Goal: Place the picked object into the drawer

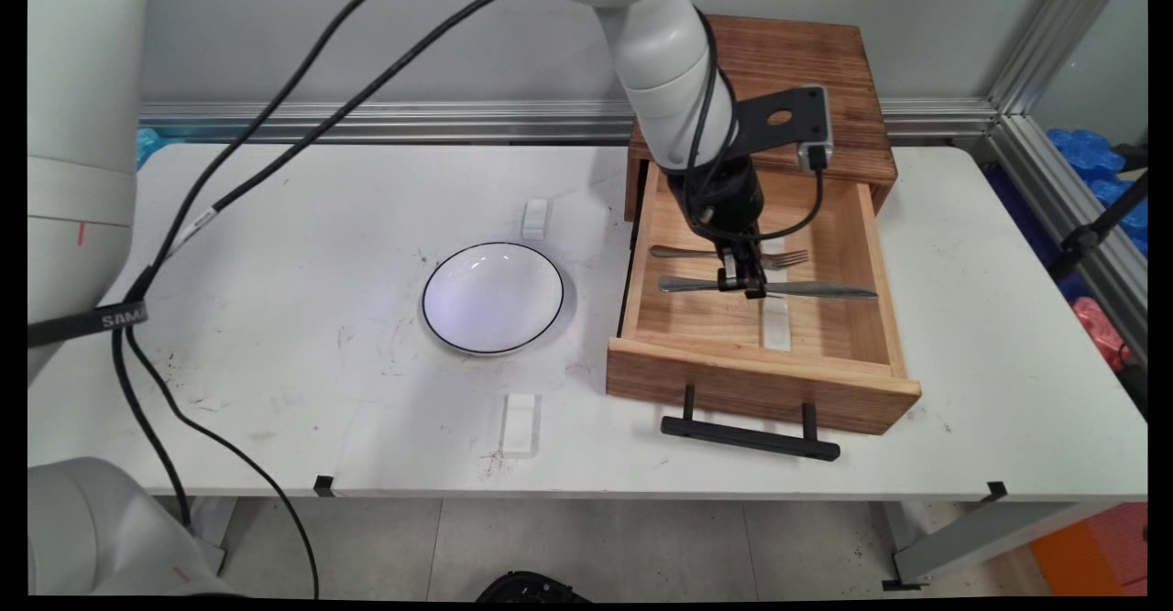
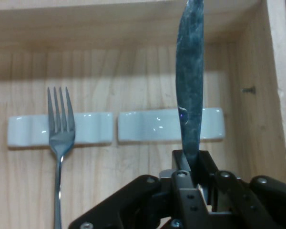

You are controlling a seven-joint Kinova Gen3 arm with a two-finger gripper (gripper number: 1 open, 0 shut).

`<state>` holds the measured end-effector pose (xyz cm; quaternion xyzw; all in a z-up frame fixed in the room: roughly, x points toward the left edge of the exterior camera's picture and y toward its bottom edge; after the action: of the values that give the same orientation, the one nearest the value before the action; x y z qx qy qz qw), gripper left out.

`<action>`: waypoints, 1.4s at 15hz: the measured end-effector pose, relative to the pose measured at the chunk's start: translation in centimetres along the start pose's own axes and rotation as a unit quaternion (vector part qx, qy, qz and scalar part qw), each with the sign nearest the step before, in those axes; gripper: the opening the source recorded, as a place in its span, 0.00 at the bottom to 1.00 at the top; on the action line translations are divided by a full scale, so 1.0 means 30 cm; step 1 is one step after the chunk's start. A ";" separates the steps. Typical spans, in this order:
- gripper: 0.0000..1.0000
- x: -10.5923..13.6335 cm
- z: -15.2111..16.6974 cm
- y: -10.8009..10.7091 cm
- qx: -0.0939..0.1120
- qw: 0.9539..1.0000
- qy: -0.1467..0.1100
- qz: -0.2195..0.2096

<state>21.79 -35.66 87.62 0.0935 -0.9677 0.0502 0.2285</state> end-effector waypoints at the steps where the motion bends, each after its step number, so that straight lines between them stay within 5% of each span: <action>1: 0.00 0.004 0.010 -0.002 0.000 1.000 -0.001 0.000; 21: 0.00 -0.003 0.137 -0.016 -0.010 1.000 -0.016 -0.012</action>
<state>20.18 -36.68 83.96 0.1040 -0.9706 0.0363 0.2142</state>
